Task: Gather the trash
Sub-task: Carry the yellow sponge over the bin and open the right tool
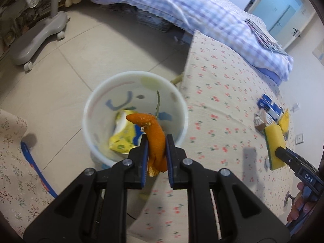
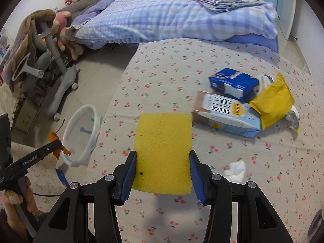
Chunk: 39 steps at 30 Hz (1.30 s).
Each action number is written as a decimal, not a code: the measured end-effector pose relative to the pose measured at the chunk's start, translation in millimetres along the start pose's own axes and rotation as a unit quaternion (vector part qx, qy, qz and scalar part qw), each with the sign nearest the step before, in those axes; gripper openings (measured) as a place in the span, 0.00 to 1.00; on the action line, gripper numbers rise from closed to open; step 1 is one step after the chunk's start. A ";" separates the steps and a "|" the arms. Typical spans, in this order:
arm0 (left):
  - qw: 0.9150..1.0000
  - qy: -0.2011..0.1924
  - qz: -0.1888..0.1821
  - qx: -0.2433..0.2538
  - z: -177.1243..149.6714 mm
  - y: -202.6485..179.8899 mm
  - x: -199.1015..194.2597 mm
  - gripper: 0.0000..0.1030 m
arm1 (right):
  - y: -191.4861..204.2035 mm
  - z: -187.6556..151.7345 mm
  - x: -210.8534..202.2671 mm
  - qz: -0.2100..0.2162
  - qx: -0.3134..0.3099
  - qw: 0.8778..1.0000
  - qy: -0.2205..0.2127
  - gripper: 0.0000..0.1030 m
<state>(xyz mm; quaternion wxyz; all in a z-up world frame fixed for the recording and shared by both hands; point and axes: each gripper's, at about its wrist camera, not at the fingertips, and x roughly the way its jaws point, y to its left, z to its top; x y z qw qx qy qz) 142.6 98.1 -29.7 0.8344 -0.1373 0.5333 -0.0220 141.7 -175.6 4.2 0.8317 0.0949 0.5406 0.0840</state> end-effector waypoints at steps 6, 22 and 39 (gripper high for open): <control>1.000 0.000 0.016 -0.004 4.7 19.7 0.7 0.32 | 27.7 5.0 11.3 0.011 -0.012 1.000 0.002 0.50; 0.994 0.006 0.108 -0.011 0.9 75.8 -7.3 0.91 | 110.8 16.5 49.1 0.049 -0.057 0.997 0.007 0.50; 0.993 0.021 0.115 -0.029 -2.6 101.7 -7.8 0.91 | 174.6 24.8 79.5 0.118 -0.091 0.989 -0.008 0.61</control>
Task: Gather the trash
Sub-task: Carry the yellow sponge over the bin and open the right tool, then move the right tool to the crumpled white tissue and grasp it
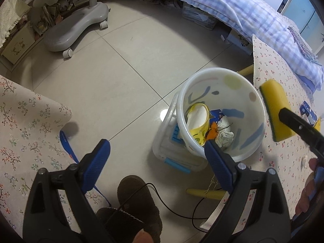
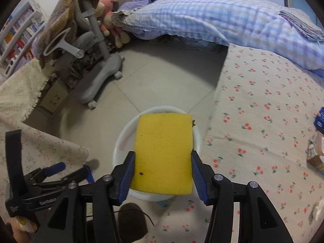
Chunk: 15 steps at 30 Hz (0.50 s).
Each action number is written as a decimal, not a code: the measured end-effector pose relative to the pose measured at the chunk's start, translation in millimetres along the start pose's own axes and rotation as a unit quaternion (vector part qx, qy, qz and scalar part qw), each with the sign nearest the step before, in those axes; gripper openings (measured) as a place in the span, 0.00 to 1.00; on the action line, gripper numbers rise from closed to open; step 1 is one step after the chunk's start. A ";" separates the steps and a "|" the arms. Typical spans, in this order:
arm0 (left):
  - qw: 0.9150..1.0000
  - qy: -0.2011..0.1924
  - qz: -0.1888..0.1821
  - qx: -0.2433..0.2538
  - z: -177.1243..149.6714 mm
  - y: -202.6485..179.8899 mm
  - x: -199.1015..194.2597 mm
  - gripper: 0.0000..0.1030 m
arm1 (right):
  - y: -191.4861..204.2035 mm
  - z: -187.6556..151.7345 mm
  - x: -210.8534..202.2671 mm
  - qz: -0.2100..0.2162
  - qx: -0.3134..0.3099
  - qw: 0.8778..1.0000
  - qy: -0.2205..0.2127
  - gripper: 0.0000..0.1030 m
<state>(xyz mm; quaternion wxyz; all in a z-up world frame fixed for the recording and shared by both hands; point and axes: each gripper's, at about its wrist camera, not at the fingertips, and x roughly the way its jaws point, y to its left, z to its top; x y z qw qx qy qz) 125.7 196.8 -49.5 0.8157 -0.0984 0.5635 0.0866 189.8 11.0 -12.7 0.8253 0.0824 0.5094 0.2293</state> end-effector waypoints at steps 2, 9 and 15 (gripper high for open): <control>1.000 0.001 0.001 0.001 -0.9 -1.3 0.2 0.91 | 1.6 0.5 -2.9 -0.003 -0.001 1.000 -0.003 0.76; 1.000 0.000 -0.003 0.004 -2.5 -11.6 -3.5 0.91 | -10.7 -4.1 -27.1 -0.028 -0.006 1.000 -0.012 0.77; 1.000 0.001 -0.014 0.018 -3.4 -34.0 -5.4 0.92 | -43.0 -13.0 -54.7 -0.066 0.008 0.998 -0.012 0.77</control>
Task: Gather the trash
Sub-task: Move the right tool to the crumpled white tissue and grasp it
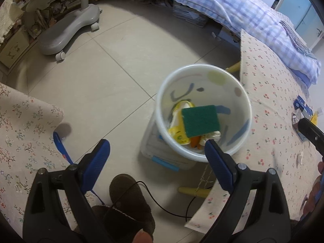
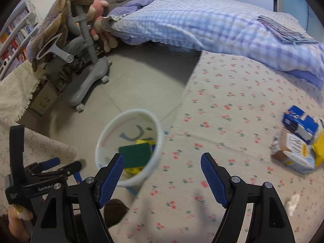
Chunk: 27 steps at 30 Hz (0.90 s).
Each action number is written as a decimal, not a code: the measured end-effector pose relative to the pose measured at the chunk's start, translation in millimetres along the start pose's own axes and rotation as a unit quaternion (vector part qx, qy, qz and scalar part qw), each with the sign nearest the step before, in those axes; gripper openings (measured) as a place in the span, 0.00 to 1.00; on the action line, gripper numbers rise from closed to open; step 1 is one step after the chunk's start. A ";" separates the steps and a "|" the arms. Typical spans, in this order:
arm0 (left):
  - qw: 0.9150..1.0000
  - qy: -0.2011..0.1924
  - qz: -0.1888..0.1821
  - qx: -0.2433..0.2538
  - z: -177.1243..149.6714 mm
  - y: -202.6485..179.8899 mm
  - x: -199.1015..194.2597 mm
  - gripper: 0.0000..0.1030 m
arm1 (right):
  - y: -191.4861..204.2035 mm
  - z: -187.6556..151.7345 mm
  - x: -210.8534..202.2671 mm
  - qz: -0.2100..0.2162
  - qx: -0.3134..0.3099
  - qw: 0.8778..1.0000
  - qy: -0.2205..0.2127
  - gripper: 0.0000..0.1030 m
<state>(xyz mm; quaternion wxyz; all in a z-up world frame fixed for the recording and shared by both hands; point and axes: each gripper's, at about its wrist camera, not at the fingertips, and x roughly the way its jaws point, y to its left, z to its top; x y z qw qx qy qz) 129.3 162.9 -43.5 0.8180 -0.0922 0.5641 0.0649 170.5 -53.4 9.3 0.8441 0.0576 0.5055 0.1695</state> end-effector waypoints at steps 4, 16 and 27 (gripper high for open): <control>1.000 0.003 -0.009 0.015 -1.7 -19.6 0.0 0.92 | -32.3 -5.6 -14.8 -0.022 0.017 1.000 0.000 0.77; 0.997 0.013 -0.035 0.069 -10.8 -91.5 0.7 0.97 | -131.0 -32.3 -57.1 -0.067 0.080 0.995 0.007 0.78; 0.993 0.025 -0.041 0.110 -22.7 -142.5 4.9 0.98 | -206.7 -65.8 -76.4 -0.099 0.119 0.987 0.038 0.79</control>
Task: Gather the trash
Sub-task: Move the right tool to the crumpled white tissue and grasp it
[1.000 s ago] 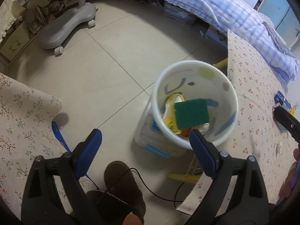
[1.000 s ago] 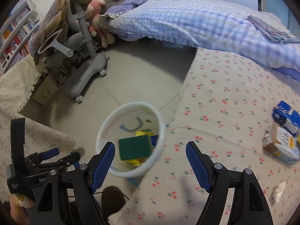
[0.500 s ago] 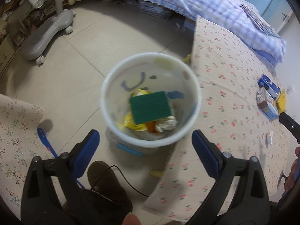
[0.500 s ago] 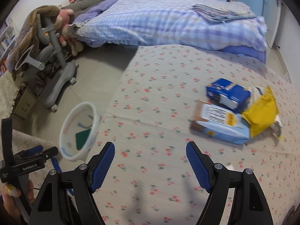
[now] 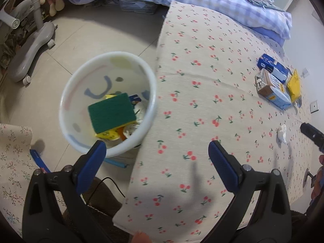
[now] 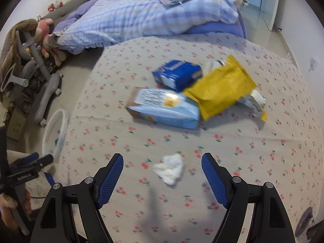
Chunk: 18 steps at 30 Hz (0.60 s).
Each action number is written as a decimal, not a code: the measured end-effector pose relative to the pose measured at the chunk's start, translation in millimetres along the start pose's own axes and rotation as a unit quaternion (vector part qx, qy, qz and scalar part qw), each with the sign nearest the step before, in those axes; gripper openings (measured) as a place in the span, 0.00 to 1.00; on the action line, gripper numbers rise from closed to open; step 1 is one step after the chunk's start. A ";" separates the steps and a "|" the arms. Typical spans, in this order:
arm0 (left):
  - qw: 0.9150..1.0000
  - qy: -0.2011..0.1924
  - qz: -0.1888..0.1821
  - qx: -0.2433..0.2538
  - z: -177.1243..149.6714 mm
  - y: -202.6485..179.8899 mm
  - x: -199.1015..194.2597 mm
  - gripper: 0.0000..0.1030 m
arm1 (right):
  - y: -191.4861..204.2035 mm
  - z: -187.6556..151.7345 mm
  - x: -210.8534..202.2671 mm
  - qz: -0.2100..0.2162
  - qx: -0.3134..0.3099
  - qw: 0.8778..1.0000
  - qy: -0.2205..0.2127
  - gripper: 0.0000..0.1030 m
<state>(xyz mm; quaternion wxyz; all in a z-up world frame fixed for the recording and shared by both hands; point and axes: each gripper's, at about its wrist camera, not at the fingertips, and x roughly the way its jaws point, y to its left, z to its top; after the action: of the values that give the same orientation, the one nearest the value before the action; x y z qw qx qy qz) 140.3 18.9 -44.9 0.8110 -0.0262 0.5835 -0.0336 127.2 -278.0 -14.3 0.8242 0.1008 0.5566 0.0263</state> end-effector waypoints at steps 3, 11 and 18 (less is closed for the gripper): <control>1.000 0.003 0.000 0.003 0.5 -7.0 2.5 0.98 | -19.0 -7.3 8.3 -0.012 0.013 1.000 0.023 0.79; 1.000 0.012 -0.002 0.009 -0.5 -18.3 8.3 0.98 | -30.8 -13.2 24.6 0.011 0.039 0.997 0.058 0.79; 1.000 0.014 -0.010 0.001 0.8 -19.4 7.8 0.97 | -8.9 -14.2 49.3 0.021 0.032 0.996 0.087 0.76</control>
<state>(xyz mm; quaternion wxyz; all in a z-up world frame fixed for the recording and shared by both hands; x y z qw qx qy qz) 143.0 -1.1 -50.4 0.8022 -0.0305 0.5948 -0.0426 132.2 -277.1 -66.1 0.7686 0.1361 0.6241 0.0347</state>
